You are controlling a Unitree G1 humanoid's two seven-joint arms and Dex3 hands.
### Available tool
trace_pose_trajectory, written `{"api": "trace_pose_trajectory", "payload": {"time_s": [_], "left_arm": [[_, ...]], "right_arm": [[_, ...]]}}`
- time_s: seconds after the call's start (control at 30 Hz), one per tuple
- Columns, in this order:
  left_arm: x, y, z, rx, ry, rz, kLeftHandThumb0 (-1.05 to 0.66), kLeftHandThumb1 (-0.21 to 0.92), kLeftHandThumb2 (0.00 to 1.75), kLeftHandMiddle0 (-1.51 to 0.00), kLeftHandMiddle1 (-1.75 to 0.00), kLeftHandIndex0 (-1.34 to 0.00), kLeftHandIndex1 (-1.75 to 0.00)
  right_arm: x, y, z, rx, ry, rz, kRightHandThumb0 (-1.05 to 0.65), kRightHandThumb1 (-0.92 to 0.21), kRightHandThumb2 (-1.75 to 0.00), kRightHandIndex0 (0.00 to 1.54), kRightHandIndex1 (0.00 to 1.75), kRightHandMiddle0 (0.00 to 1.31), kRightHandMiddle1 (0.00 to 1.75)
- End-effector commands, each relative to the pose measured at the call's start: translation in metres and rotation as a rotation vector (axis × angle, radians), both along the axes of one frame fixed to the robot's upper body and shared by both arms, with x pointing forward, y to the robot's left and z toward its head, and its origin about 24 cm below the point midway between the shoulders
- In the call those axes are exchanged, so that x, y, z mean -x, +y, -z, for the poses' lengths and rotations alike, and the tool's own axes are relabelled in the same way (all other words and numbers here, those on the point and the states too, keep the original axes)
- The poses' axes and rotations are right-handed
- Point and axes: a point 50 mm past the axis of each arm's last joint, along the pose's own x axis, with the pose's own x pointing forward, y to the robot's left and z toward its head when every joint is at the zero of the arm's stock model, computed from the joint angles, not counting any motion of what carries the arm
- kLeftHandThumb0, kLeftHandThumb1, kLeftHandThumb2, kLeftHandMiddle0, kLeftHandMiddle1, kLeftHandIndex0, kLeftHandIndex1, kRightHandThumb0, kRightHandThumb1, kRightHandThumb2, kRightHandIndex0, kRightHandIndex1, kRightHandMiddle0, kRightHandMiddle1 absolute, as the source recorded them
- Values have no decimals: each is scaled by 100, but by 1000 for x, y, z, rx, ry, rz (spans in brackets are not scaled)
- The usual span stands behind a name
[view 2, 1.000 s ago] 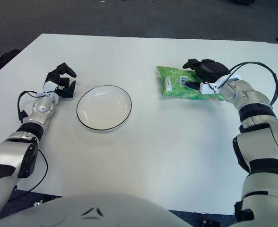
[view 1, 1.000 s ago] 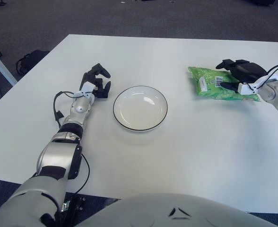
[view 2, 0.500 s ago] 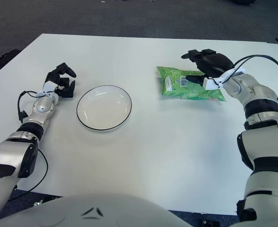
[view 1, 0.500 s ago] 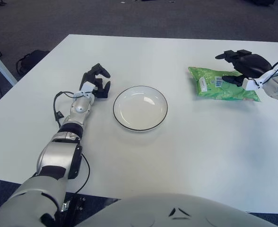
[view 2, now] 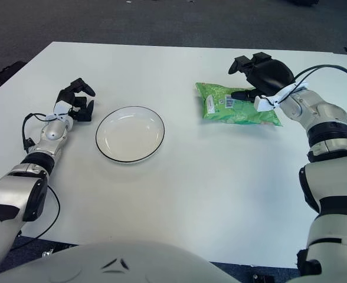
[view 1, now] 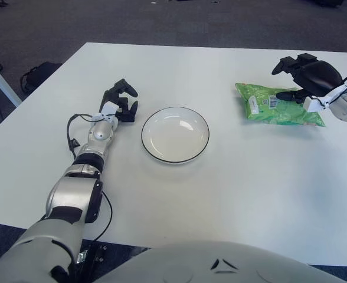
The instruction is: Put the snack into the plate.
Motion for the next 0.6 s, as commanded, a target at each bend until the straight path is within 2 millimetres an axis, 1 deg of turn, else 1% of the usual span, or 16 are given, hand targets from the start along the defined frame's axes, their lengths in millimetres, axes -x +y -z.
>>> {"api": "trace_pose_trajectory", "payload": {"time_s": [0.0,0.03,0.1,0.17,0.2,0.27,0.33,0.37,0.4,0.43,0.47,0.5,0.53,0.57], "left_arm": [[21,1,40,-7,157,-15,-49,30,134,-128,-175,-63,-175],[21,1,40,-10,157,-15,-49,30,134,-128,-175,-63,-175],[21,1,40,-13,158,-15,-49,30,134,-128,-175,-63,-175],[21,1,40,-12,161,-14,-49,30,134,-128,-175,-63,-175],[21,1,40,-11,162,-13,-49,30,134,-128,-175,-63,-175],[21,2,40,-8,165,-13,-49,30,134,-128,-175,-63,-175],[21,2,40,-6,166,-11,-49,30,134,-128,-175,-63,-175],[21,2,40,-6,166,-11,-49,30,133,-128,-175,-63,-175],[21,2,40,-5,166,-11,-49,30,133,-128,-175,-62,-175],[21,2,40,-6,165,-10,-49,30,133,-128,-175,-62,-175],[21,1,40,-7,163,-10,-49,30,133,-128,-175,-62,-175],[21,1,40,-10,161,-10,-49,31,133,-128,-175,-62,-175],[21,1,40,-12,159,-10,-48,31,133,-128,-175,-62,-175],[21,1,40,-14,160,-10,-48,31,133,-128,-175,-62,-175]], "right_arm": [[0,-2,-4,29,-12,6,-39,-76,-74,25,169,28,174],[0,-2,-4,34,-3,8,-39,-76,-75,25,170,29,174],[0,-2,-3,39,12,11,-38,-81,-67,23,165,26,174],[-1,-2,-2,45,30,15,-55,-79,-68,20,161,13,164],[-1,-2,-2,47,40,16,-63,-78,-69,18,152,8,153],[-1,-2,1,60,70,24,-70,-79,-68,15,141,4,141],[-2,-3,4,73,104,34,-77,-84,-62,11,118,2,124],[-2,-3,7,79,119,40,-79,-86,-60,11,114,1,121],[-2,-3,8,82,129,44,-81,-88,-58,8,104,1,114],[-2,-3,11,93,149,52,-82,-90,-57,7,97,0,110],[-3,-3,13,100,164,58,-84,-90,-58,6,91,0,106],[-3,-3,16,109,185,67,-86,-91,-59,5,79,0,99],[-3,-3,18,115,200,73,-87,-91,-61,4,73,0,95],[-4,-3,22,119,227,82,-89,-91,-63,3,63,0,89]]}}
